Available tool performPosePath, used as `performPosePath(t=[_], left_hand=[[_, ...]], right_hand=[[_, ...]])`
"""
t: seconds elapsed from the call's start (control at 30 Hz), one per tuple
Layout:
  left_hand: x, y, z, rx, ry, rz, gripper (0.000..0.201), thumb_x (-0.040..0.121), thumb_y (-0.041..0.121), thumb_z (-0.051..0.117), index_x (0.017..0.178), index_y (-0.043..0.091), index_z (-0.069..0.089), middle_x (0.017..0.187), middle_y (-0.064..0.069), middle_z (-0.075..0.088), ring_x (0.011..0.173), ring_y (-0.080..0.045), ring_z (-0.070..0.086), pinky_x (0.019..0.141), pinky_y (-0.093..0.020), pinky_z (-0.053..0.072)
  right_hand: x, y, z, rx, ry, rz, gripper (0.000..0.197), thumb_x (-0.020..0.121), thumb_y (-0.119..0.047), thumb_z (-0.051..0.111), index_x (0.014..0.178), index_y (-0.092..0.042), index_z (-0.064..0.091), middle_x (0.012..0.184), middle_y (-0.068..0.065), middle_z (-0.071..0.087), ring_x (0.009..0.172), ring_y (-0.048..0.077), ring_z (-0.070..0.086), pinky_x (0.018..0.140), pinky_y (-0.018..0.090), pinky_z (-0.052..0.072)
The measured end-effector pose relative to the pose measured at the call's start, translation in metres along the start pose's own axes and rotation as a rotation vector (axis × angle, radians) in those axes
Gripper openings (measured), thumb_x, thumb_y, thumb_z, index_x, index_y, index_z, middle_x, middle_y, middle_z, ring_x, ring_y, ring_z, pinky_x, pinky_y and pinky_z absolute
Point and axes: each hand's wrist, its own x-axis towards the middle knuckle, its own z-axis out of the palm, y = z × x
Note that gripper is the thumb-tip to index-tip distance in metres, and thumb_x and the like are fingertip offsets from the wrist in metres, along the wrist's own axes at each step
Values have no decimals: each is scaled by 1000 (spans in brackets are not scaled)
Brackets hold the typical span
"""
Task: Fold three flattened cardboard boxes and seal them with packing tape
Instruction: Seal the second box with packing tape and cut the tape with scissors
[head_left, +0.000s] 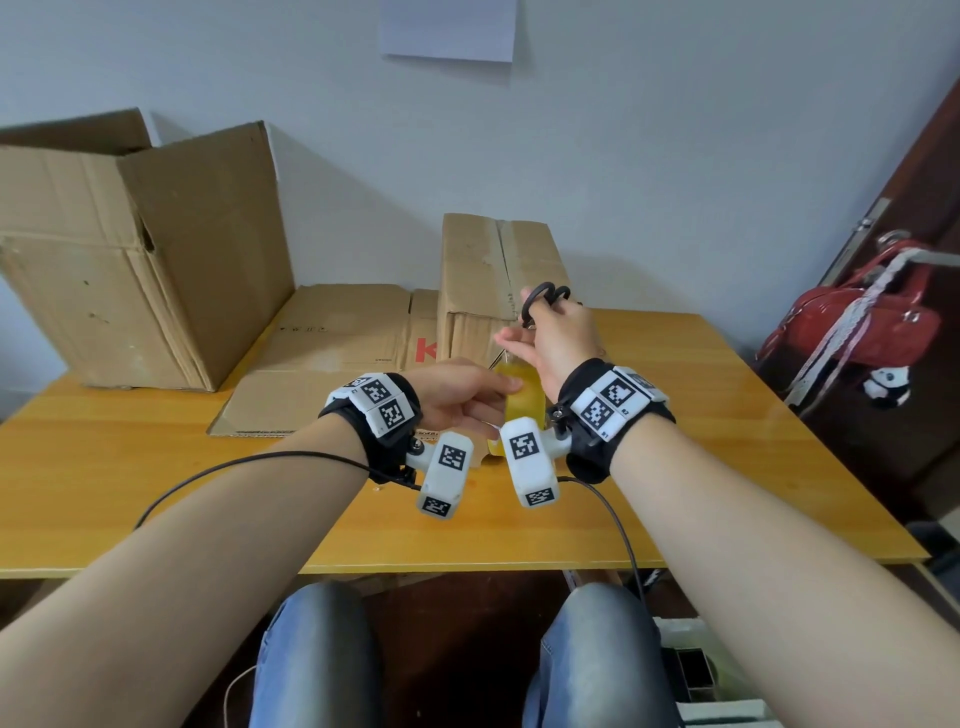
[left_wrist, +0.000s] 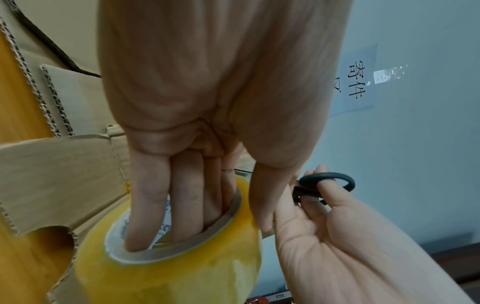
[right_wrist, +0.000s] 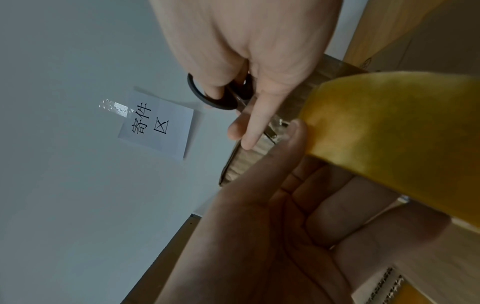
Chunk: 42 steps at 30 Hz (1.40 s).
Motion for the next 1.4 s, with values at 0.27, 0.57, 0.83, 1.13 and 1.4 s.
performPosePath(t=[0.27, 0.57, 0.83, 1.13, 1.4], left_hand=[[-4, 4, 4, 27, -16, 16, 19, 104, 16, 50, 88, 10, 58, 54, 2, 64, 48, -10, 63, 58, -24, 56], [-1, -1, 5, 5, -17, -4, 15, 99, 21, 61, 99, 6, 61, 86, -9, 72, 71, -18, 72, 68, -30, 61], [-6, -4, -4, -36, -19, 8, 13, 100, 19, 59, 97, 7, 62, 84, -9, 75, 73, -19, 74, 68, -30, 61], [-11, -7, -11, 15, -12, 19, 13, 100, 19, 58, 92, 10, 57, 76, -6, 74, 76, -20, 73, 86, -38, 58], [-15, -8, -15, 52, -22, 37, 11, 100, 17, 58, 96, 8, 61, 84, -11, 75, 75, -22, 73, 83, -38, 58]], right_hand=[[-7, -1, 6, -6, -12, 3, 38, 85, -14, 80, 108, 3, 55, 101, 18, 58, 54, 21, 59, 71, 46, 64], [0, -3, 0, -42, 26, -48, 17, 97, -13, 66, 103, 3, 65, 83, 10, 58, 51, 15, 58, 73, 46, 63], [3, 2, 4, -17, 1, -35, 8, 102, -7, 55, 104, -3, 62, 105, 7, 64, 54, 18, 59, 73, 43, 63], [5, 3, 8, -36, -3, -43, 9, 102, -8, 55, 97, -10, 62, 103, 2, 66, 52, 17, 57, 78, 48, 63], [3, 2, 8, -58, -8, -39, 12, 103, -9, 52, 97, -14, 61, 107, -2, 66, 50, 14, 55, 79, 45, 63]])
